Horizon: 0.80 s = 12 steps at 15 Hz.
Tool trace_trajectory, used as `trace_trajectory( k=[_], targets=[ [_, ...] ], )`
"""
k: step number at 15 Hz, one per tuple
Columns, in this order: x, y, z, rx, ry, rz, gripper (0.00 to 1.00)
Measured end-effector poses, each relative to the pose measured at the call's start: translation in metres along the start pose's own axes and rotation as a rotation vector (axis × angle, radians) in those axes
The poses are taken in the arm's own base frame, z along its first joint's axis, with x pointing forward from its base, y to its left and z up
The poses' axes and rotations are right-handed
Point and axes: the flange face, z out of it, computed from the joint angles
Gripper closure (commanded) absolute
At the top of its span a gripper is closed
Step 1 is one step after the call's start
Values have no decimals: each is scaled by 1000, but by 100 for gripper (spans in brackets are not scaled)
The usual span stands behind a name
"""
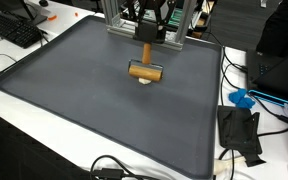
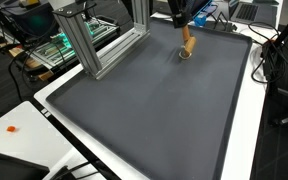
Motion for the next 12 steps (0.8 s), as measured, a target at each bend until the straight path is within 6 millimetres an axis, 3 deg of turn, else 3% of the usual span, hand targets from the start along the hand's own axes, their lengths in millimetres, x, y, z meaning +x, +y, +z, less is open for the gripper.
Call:
trace_trajectory(
  k=[12],
  targets=[
    [6, 4, 8, -6, -80, -73, 72]
  ],
)
